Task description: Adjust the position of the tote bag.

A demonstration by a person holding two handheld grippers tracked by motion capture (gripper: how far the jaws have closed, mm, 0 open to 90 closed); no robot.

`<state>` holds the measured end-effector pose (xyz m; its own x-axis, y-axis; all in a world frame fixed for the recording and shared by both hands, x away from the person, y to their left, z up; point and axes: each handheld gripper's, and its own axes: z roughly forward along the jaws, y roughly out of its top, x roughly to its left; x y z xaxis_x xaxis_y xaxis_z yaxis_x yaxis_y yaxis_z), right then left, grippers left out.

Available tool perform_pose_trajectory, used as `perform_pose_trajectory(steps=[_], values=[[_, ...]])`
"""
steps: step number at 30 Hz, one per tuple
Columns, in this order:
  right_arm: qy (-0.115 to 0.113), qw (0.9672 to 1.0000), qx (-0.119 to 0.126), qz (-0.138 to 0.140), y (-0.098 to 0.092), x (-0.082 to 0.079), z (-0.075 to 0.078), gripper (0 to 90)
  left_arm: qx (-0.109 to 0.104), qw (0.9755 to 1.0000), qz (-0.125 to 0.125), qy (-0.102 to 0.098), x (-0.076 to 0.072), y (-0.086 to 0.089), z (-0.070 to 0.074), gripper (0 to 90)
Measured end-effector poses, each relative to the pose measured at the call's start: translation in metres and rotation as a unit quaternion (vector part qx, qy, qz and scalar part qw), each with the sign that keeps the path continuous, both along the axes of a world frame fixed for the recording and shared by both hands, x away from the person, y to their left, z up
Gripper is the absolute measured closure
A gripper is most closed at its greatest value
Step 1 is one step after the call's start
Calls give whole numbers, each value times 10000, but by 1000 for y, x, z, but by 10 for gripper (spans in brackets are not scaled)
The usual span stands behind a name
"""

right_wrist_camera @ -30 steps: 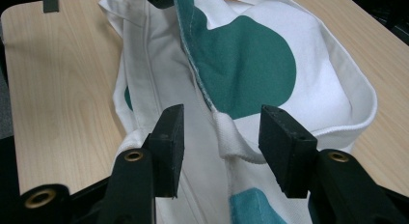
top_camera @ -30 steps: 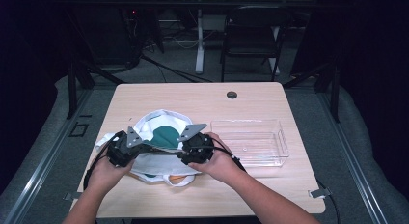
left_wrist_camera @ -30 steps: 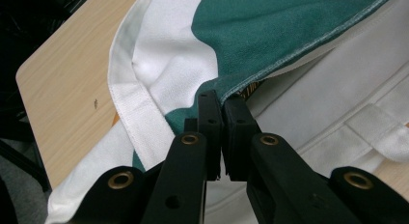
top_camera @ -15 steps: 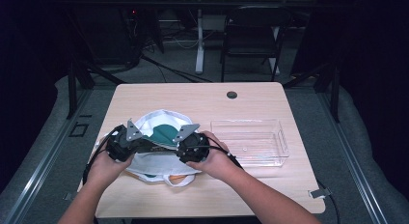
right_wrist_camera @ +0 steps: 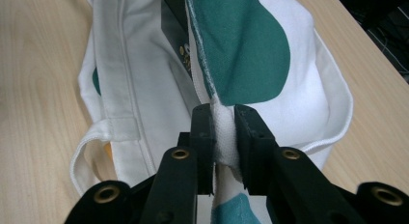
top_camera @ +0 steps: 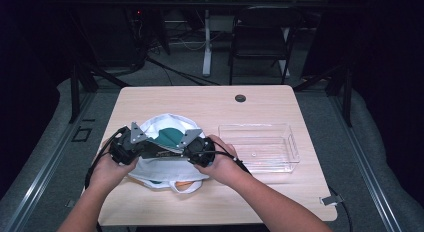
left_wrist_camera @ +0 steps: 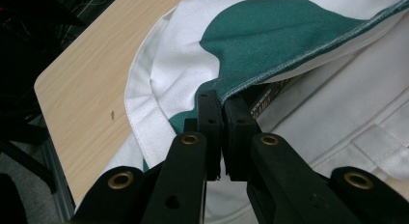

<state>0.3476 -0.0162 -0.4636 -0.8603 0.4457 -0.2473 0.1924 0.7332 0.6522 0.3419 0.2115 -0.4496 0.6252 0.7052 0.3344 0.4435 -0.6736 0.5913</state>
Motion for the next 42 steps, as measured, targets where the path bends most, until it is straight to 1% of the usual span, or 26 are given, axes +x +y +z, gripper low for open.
perform_pose_trajectory(steps=[2, 3, 4, 5, 6, 10, 19, 20, 23, 24, 25, 27, 30, 34, 39, 41, 42], values=[[-67, 10000, -39, -50, 0, 0, 2, 800, -24, 10000, 3, -19, 1, 0, 1, 878], [-88, 9999, 9, -88, 0, 0, 3, 803, -38, 10000, 11, -20, 1, 0, 1, 878], [-120, 9998, 24, -174, 1, 0, 4, 807, -50, 10000, 12, -19, 1, 1, 2, 878], [-120, 9998, 24, -174, 1, 0, 4, 807, -66, 10000, 23, -13, 1, 1, 2, 878], [-141, 9996, 27, -253, 1, 1, 6, 809, -71, 10000, 32, -8, 2, 1, 2, 878], [-185, 9993, 54, -317, 3, 1, 6, 810, -50, 10000, 45, -25, 3, 1, 3, 878], [-37, 9981, 248, -566, 1, 7, 13, 813, -30, 10000, 47, -62, 7, 0, 10, 878], [-29, 9977, 317, -601, 1, 8, 13, 814, -28, 10000, 49, -53, 7, 0, 11, 877], [-74, 9969, 315, -713, 0, 11, 18, 814, -36, 10000, 45, -76, 9, -1, 13, 877], [-74, 9969, 315, -713, 0, 11, 18, 814, -39, 9999, 49, -79, 9, -1, 13, 877], [-89, 9964, 357, -758, 0, 12, 18, 814, -38, 9999, 50, -80, 10, -2, 14, 877], [-103, 9960, 348, -820, 0, 14, 20, 815, -23, 9999, 58, -91, 11, -3, 14, 877], [-112, 9948, 407, -925, 0, 17, 23, 815, -36, 9999, 67, -91, 13, -3, 15, 878], [-142, 9937, 470, -1007, 1, 21, 26, 816, -31, 9999, 73, -94, 15, -2, 17, 877], [-171, 9932, 474, -1050, 1, 25, 29, 816, -54, 9999, 86, -72, 18, -2, 18, 874], [-194, 9928, 512, -1068, 1, 26, 30, 816, -82, 9999, 112, -90, 19, -3, 18, 862], [-194, 9930, 487, -1061, 1, 27, 31, 816, -94, 9998, 127, -78, 20, -2, 18, 845]])
